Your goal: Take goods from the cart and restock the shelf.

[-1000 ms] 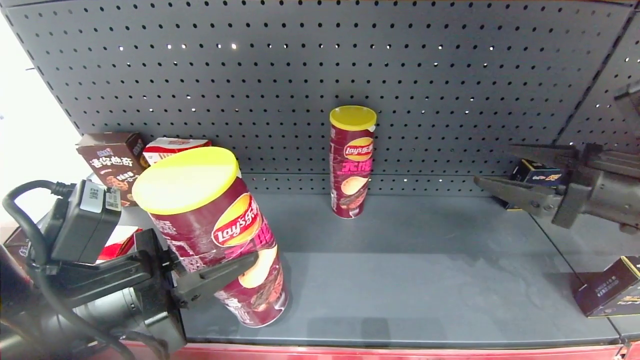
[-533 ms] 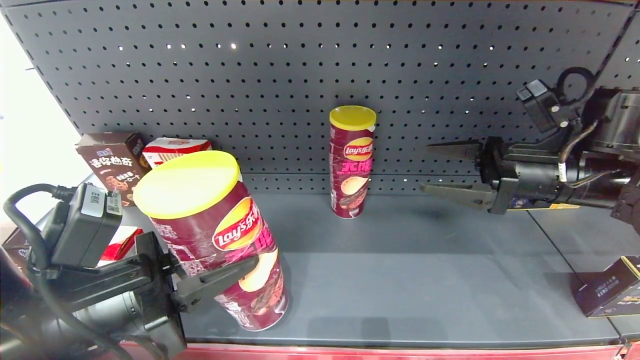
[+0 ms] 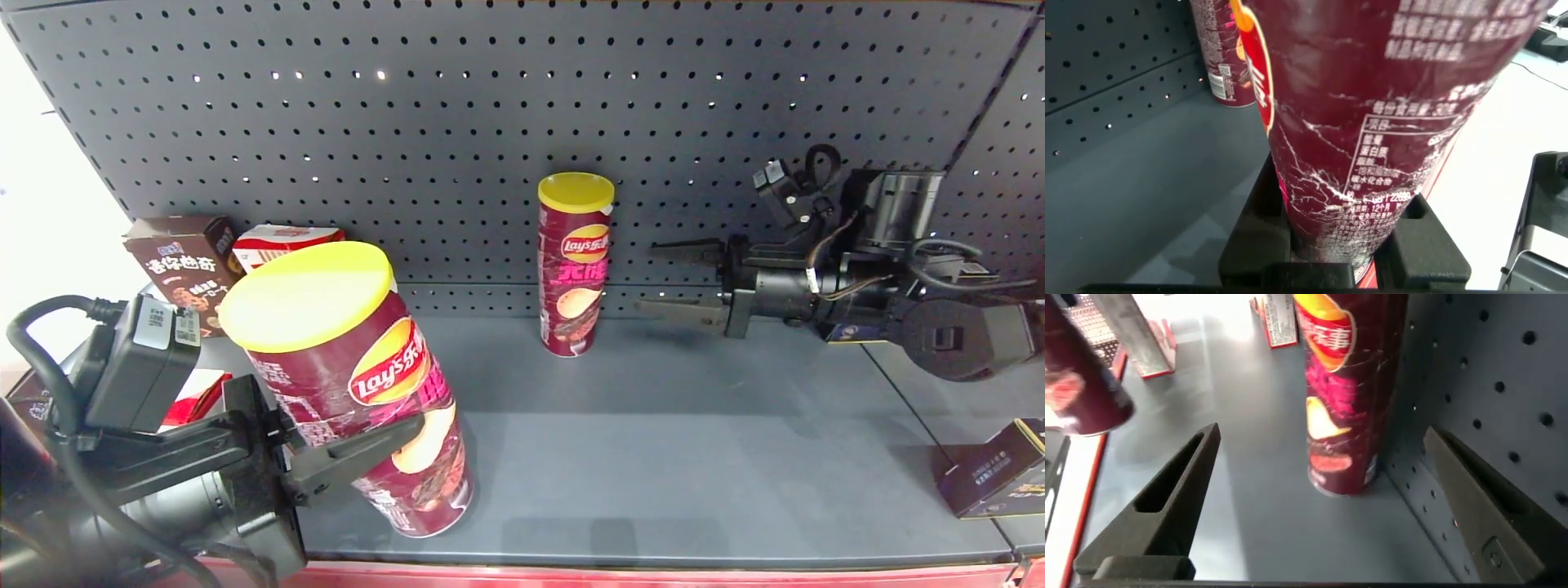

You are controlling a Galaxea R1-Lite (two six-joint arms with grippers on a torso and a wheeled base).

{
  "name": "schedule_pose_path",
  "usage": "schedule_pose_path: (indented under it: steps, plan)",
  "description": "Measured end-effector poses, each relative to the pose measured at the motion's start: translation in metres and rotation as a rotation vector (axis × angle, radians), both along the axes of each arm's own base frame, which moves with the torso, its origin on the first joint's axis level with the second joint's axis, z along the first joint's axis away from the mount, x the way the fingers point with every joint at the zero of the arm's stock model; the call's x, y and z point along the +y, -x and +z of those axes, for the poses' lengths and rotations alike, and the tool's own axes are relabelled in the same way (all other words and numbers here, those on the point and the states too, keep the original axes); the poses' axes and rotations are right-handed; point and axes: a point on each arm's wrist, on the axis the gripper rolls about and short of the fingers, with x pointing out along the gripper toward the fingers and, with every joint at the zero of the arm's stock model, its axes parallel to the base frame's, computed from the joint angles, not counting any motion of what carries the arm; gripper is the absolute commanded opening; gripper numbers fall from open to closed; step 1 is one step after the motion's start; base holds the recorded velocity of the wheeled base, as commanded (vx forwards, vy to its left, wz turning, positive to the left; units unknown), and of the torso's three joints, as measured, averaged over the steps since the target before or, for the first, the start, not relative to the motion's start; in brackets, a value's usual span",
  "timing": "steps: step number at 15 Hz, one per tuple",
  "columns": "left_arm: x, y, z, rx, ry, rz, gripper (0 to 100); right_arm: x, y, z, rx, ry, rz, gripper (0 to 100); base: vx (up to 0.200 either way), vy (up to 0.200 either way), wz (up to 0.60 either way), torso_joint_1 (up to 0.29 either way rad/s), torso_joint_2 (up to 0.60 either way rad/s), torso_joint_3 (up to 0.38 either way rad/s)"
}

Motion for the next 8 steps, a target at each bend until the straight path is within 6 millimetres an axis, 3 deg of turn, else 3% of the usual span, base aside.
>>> schedule_pose_path:
  steps: [8]
  plan:
    - [0.001, 0.0, 0.001, -0.002, 0.001, 0.009, 0, 0.034, -0.035, -0.022, 0.015, 0.005, 0.049, 100, 0.0, 0.0, 0.0, 0.0, 0.0, 0.0]
